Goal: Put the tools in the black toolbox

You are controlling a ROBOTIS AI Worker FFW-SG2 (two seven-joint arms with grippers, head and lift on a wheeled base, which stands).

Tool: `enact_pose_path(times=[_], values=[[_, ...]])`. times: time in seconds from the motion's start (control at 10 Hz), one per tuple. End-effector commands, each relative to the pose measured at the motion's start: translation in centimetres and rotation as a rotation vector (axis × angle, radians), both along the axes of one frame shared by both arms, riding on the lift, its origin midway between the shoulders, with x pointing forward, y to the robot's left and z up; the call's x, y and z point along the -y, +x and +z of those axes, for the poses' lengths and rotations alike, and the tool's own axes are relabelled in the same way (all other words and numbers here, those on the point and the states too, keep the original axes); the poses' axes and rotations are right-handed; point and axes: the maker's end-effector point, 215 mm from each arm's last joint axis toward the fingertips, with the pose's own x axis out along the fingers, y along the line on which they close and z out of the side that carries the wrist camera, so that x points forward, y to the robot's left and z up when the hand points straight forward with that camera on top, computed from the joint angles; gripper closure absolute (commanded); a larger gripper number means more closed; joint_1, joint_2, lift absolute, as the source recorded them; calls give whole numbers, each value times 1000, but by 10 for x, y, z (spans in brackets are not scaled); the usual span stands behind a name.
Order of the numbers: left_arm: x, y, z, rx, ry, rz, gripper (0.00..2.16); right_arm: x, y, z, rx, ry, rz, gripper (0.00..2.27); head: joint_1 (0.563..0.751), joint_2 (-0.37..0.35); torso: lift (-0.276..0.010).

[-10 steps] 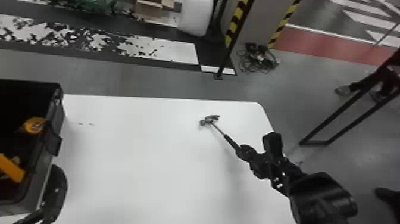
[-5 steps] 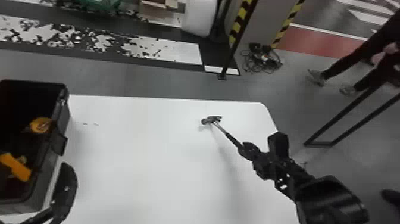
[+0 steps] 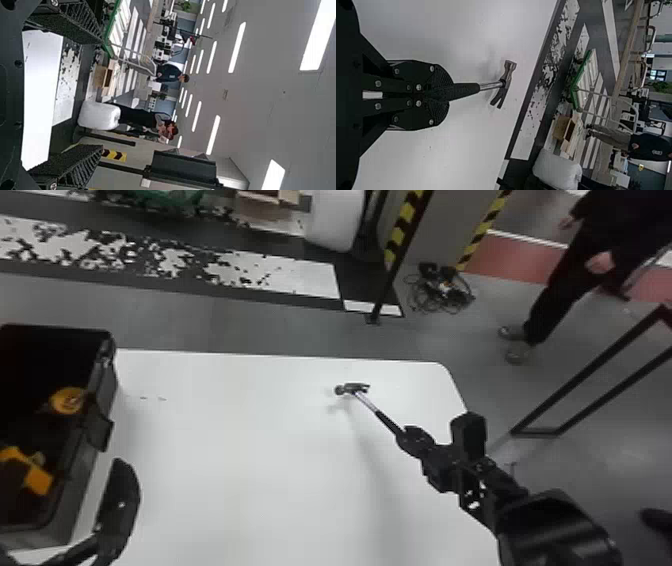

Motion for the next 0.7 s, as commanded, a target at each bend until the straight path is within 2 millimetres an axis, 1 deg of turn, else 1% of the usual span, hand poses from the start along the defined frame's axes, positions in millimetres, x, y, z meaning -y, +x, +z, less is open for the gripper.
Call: enact_pose_path(times=[0.0, 0.2, 0.4, 0.5, 0.6], values=[[5, -2, 5, 7, -3, -12, 56, -7, 0, 12, 26, 10, 11, 2267, 695, -295, -39], [16, -1, 10, 18, -13, -44, 56, -17, 0, 30, 61, 15, 27, 2267, 695, -294, -39], [39, 6, 16, 21, -30, -102, 56, -30, 1, 45, 96, 18, 43, 2267, 695, -298, -39], [54, 11, 9, -10, -32, -140, 56, -38, 2, 53, 117, 14, 56, 2267, 695, -304, -39], [76, 18, -3, -61, -31, -205, 56, -48, -1, 59, 137, 4, 74, 2267, 695, -307, -39]])
